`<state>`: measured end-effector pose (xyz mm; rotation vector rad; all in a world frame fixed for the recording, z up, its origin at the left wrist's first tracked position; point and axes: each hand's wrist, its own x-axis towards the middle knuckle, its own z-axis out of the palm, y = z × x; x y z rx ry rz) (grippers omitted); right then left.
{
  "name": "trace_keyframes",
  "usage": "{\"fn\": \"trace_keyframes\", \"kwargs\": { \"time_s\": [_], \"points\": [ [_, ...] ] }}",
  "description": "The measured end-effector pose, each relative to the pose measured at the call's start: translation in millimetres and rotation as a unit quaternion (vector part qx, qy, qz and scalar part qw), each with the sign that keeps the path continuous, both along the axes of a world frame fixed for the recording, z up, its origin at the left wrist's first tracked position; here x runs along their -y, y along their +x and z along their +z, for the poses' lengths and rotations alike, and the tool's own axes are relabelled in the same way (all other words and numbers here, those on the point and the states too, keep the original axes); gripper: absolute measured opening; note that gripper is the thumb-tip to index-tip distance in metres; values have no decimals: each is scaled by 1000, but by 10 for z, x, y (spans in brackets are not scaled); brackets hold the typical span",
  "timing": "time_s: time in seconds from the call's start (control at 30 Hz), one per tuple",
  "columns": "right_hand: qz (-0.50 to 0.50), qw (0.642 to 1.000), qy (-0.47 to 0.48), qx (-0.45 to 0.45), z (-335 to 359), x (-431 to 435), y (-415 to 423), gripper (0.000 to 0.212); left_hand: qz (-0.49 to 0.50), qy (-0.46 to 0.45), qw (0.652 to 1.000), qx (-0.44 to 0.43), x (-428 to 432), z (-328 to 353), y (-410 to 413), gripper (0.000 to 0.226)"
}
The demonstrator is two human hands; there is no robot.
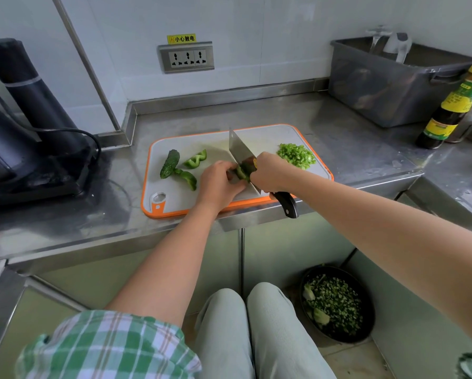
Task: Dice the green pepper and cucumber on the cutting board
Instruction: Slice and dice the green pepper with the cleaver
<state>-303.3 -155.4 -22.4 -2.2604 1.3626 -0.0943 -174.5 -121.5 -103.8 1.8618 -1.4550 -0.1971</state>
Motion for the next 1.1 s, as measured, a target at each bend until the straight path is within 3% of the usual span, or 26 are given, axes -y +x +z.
{"fn": "trace_keyframes", "kwargs": {
  "time_s": [0.17,0.33,0.57,0.77,0.9,1.1],
  "points": [
    [-39,997,5,65,-139,104,-7,4,5,4,1000,-5,-16,32,-30,40],
    [-67,989,3,134,-271,135,-151,21,10,-7,1000,-18,-3,19,-20,42],
    [-39,992,57,105,3,118,-211,9,8,-2,1000,-9,13,-9,-23,40],
    [-33,995,75,58,58,67,-227,11,7,-4,1000,4,25,-32,-13,38],
    [-65,990,57,112,71,158,-290,6,18,-10,999,25,35,-47,-46,48],
    [-116,977,63,167,26,326,-422,9,53,16,994,96,84,42,1,31]
  ]
}}
